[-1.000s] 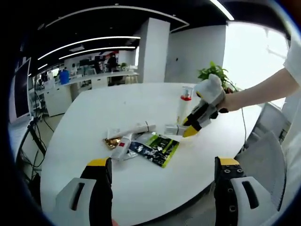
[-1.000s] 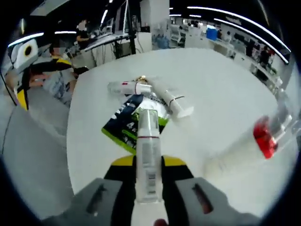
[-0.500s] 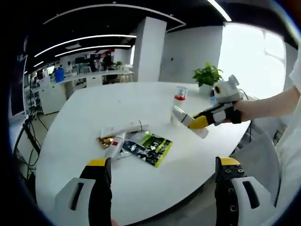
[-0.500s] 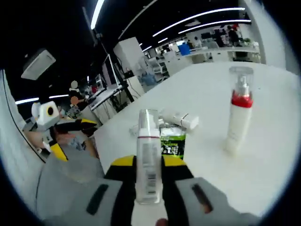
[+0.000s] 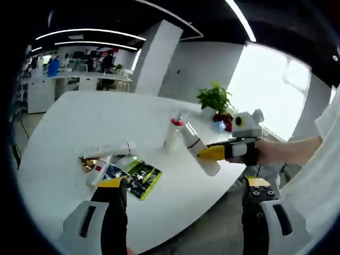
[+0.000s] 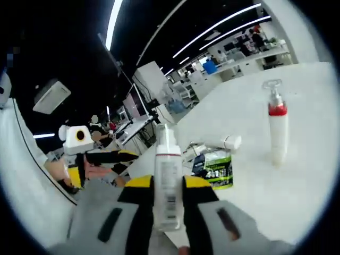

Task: Arrange the skincare products in the storage area until every visible bottle or jar stands upright without overlapping.

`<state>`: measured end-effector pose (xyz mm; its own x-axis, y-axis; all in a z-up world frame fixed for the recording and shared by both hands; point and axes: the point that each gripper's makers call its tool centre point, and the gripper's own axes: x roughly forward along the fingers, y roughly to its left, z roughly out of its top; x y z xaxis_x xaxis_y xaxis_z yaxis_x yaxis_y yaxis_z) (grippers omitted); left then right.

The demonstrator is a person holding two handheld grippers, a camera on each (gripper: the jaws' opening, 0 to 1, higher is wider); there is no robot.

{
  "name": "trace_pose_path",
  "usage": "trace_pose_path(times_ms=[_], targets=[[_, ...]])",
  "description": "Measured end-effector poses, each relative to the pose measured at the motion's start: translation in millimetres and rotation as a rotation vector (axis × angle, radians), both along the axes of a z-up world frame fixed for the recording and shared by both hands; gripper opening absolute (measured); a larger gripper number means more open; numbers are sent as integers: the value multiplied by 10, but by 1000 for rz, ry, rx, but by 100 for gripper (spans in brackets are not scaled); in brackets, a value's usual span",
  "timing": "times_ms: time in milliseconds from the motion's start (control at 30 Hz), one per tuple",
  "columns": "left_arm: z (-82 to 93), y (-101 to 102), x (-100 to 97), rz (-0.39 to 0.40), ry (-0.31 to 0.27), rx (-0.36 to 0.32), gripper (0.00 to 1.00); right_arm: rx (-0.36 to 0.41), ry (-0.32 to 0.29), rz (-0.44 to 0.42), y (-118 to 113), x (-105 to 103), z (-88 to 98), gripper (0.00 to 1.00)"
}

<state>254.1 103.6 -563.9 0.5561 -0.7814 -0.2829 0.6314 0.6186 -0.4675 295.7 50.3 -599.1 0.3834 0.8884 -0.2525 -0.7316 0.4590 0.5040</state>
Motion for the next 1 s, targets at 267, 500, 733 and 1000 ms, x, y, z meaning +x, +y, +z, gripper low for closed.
trace_pose_path(times_ms=[267,500,733,1000], targets=[[180,-317,9,-100,47,-140,85,132,15,16,40,-153,266,19],[324,-427,44,-161,57,-217,74,214,36,39,76,-261,371,19],[451,-467,125,-181,95,-348,59,337,52,85,170,-396,579,19],[503,-500,162,-215,98,-382,41,408,61,110,215,-425,688,20]])
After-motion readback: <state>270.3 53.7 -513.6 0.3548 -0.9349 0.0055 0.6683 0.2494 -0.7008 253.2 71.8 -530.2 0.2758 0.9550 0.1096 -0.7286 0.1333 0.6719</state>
